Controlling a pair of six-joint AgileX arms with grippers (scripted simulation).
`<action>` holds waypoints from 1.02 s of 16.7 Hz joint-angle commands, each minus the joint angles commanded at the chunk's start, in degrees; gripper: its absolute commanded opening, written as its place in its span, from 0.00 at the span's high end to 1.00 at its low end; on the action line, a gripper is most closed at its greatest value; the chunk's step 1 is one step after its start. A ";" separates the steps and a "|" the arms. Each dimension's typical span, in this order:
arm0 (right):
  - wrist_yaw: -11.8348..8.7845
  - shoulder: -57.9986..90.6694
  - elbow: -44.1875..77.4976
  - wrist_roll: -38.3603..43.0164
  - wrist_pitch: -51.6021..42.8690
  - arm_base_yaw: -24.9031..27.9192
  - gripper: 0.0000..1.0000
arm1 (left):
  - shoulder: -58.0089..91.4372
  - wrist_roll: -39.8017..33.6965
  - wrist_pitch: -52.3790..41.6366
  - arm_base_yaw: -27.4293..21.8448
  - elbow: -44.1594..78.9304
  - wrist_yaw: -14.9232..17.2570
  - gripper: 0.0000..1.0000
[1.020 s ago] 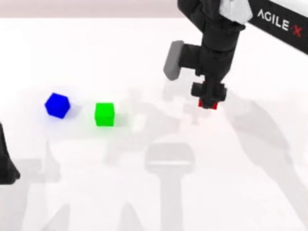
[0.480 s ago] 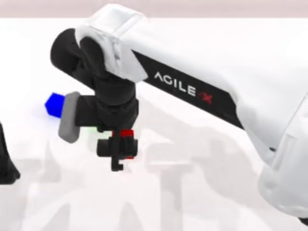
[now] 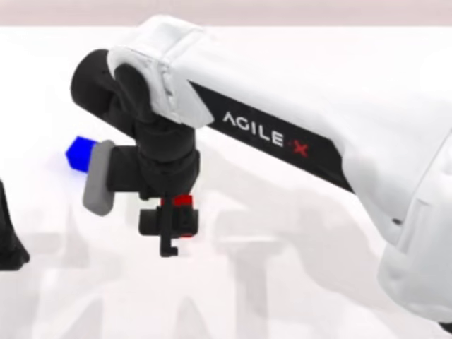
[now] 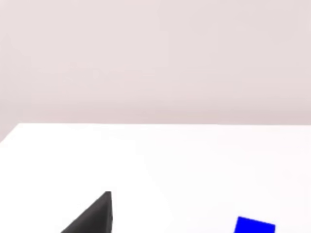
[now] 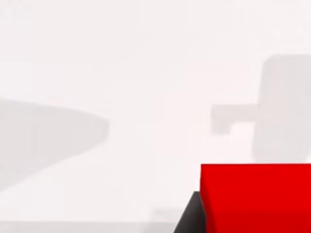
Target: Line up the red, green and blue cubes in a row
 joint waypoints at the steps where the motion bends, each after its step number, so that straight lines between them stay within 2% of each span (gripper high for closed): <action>1: 0.02 -0.10 -1.98 0.05 1.93 -0.02 1.00 | 0.00 0.00 0.00 0.00 0.00 0.00 0.00; 6: 0.02 -0.48 -13.86 0.26 12.94 -0.02 1.00 | 0.00 0.00 0.00 0.00 0.00 0.00 0.00; 11: 0.03 -0.41 -15.17 0.19 14.26 0.10 1.00 | 0.00 0.00 0.00 0.00 0.00 0.00 0.00; 17: 0.03 -0.41 -15.17 0.19 14.26 0.10 0.55 | 0.00 0.00 0.00 0.00 0.00 0.00 0.00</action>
